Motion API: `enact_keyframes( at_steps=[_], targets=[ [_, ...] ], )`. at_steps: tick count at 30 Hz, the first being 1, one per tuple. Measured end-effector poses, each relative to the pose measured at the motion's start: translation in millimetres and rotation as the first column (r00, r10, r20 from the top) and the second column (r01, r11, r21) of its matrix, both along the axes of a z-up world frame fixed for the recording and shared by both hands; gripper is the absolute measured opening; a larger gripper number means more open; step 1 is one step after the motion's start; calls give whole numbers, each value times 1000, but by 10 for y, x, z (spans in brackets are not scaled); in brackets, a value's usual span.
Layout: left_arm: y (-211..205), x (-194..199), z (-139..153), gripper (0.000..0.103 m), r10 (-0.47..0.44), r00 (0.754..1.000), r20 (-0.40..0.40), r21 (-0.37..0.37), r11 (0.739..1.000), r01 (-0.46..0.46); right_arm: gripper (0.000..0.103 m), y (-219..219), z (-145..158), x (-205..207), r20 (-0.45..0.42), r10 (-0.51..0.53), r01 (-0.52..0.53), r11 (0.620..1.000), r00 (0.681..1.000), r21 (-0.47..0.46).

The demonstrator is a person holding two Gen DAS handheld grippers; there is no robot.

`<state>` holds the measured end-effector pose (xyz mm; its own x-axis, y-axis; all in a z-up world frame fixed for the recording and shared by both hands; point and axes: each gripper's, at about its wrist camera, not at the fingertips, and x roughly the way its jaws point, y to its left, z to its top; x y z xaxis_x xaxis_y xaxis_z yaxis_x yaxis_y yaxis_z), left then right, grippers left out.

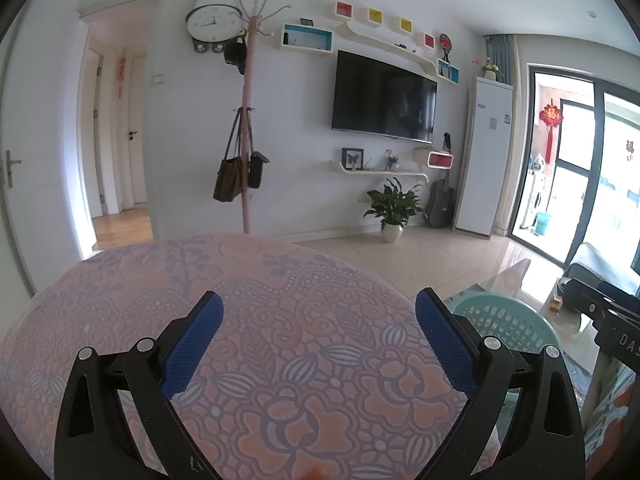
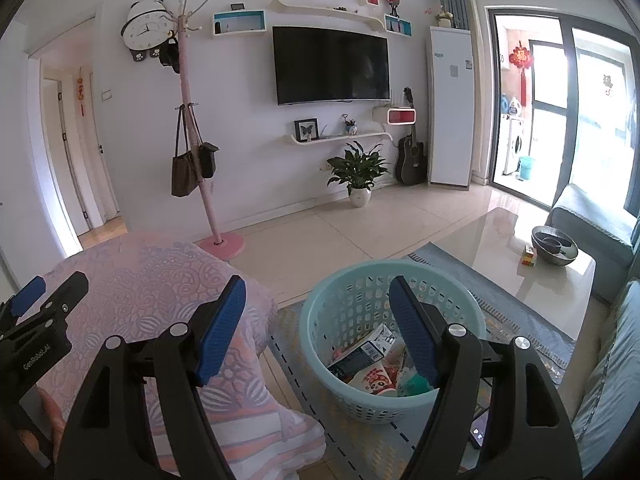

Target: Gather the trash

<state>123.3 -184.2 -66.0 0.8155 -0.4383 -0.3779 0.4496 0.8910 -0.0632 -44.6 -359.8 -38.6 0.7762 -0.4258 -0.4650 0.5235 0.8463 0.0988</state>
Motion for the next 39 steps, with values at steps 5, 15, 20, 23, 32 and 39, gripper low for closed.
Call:
enact_keyframes(
  at_steps=[5,15,20,23,32,39],
  targets=[
    [2,0,14,94,-6,1000,-3,-5,1000,6,70,1,5,-11,4,3,-3,1000,1000,2],
    [3,-10,19,94,-11,1000,0,-12,1000,11,70,-7,2,-6,3,13,-13,1000,1000,9],
    [6,-23,35,94,-10,1000,4,-12,1000,10,70,-6,-2,-10,2,11,-11,1000,1000,4],
    [6,-26,34,94,-11,1000,3,-13,1000,11,70,-11,-16,-1,-3,9,-9,1000,1000,3],
    [7,-24,47,94,-9,1000,0,-13,1000,9,70,-1,-30,17,-8,8,-8,1000,1000,-10],
    [14,-15,63,94,-11,1000,-8,-18,1000,10,70,-23,-32,7,-8,2,-2,1000,1000,-3]
  ],
)
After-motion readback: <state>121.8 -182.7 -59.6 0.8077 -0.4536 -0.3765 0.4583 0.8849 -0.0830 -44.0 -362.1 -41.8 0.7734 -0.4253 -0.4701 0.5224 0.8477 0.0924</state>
